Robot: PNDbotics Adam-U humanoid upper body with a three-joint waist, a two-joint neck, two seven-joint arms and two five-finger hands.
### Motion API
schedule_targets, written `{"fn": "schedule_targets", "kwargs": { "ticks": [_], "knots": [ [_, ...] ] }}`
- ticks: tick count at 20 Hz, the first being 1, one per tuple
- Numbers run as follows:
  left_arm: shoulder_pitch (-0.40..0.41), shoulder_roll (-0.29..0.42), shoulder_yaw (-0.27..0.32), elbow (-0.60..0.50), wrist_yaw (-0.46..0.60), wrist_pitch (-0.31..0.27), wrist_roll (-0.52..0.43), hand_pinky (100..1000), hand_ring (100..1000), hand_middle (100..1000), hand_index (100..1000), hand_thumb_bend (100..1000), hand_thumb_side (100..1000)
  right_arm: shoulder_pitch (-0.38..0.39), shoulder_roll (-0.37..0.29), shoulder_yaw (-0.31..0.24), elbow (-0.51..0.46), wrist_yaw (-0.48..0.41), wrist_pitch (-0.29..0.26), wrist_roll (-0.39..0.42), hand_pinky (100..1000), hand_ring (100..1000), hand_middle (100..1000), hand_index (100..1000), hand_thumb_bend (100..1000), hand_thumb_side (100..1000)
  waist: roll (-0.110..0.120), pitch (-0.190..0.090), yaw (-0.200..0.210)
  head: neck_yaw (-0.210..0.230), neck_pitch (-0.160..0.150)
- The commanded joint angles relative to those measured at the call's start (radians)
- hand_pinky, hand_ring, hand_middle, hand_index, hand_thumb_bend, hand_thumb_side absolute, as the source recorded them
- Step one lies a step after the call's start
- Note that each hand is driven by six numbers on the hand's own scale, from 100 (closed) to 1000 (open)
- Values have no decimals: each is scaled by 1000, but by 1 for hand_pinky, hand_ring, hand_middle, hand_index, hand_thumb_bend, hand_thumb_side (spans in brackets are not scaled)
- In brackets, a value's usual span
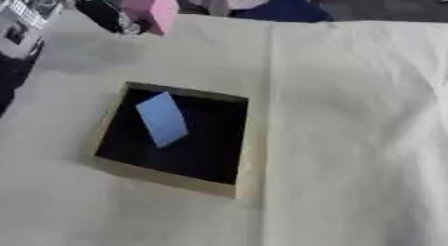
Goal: Pick up objects on the table and place them in the box.
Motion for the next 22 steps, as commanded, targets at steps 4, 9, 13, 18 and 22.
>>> {"fn": "schedule_targets", "kwargs": {
  "ticks": [4,9,13,18,22],
  "knots": [
    [42,75,-86,-287,84,79,-43,633,589,522,677,135,169,-3,-1,-2,-48,27,13,5,791,851,474,720,333,835,1,-37,-1,-5,20],
    [94,135,-137,-398,69,98,-100,627,610,530,678,262,200,7,3,-3,-60,35,20,7,790,852,474,720,332,835,5,-45,0,-17,36],
    [133,181,-152,-451,27,82,-118,607,624,540,681,365,224,17,9,-2,-73,37,23,6,790,851,475,720,331,835,9,-53,2,-27,53],
    [179,194,-161,-458,-14,31,-73,588,625,539,678,395,221,27,21,-1,-93,46,26,4,790,851,477,720,329,836,12,-63,1,-42,75],
    [213,180,-162,-458,-16,13,-41,583,621,538,678,355,206,34,32,1,-108,54,29,5,790,850,478,720,327,836,13,-70,-1,-56,78]
  ]
}}
